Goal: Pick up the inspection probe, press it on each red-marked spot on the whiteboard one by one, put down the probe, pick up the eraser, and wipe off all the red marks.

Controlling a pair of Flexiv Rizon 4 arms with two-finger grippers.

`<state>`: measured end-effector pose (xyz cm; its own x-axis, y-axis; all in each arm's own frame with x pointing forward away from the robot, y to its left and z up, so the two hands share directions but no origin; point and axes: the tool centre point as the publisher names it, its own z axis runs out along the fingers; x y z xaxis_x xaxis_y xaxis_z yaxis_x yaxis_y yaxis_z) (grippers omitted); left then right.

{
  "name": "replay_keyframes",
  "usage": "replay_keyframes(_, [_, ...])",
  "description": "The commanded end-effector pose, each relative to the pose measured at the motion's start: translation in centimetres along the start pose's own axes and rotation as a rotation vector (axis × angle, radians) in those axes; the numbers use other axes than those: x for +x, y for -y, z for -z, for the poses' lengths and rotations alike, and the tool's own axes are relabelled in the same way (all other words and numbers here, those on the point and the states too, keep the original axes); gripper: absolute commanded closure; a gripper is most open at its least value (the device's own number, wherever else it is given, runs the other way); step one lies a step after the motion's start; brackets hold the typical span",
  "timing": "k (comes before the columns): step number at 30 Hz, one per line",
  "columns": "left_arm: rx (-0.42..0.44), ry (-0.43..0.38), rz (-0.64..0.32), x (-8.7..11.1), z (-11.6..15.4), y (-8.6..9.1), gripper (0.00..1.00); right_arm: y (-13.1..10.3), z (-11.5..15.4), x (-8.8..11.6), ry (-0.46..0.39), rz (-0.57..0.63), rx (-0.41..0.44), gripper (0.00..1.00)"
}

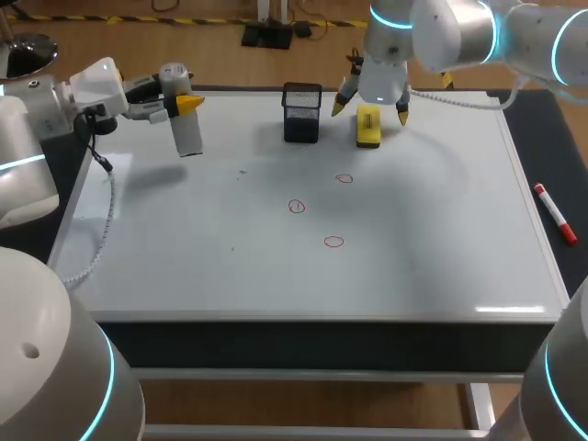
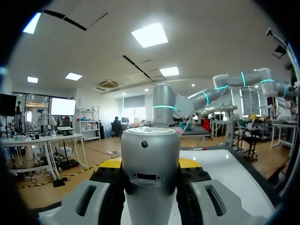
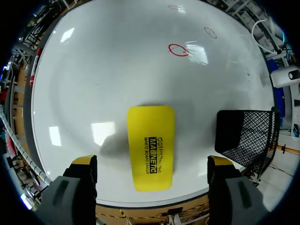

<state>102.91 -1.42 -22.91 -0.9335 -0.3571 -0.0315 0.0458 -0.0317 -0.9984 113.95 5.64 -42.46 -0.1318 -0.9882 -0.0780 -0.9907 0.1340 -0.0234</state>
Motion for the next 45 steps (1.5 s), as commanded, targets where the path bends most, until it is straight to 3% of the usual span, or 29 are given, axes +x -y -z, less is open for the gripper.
replay_keyframes(1, [0.003,0.000,-0.002,0.0,0.0,0.0,1.00,0.2,0.0,0.1,-0.007,0.002,-0.005,0.00])
replay_keyframes(11, [0.003,0.000,-0.002,0.0,0.0,0.0,1.00,0.5,-0.7,0.6,-0.036,0.022,-0.025,0.00])
replay_keyframes(12, [0.003,0.000,-0.002,0.0,0.0,0.0,1.00,0.6,-0.7,0.6,-0.037,0.031,-0.029,0.14])
replay_keyframes(13, [0.003,0.000,-0.002,0.0,0.0,0.0,1.00,0.6,-0.7,0.6,-0.038,0.033,-0.029,0.22])
replay_keyframes(14, [0.003,0.000,-0.002,0.0,0.0,0.0,1.00,0.6,-0.7,0.6,-0.038,0.033,-0.029,0.41])
replay_keyframes(18, [0.003,0.000,-0.002,0.0,0.0,0.0,1.00,0.6,-0.6,0.5,-0.047,0.043,-0.026,1.00])
replay_keyframes(33, [0.003,0.000,-0.002,0.0,0.0,0.0,1.00,1.0,3.0,0.7,-0.053,0.018,0.000,1.00])
replay_keyframes(45, [0.003,0.000,-0.002,0.0,0.0,0.0,1.00,1.8,8.4,4.1,-0.002,-0.093,0.026,1.00])
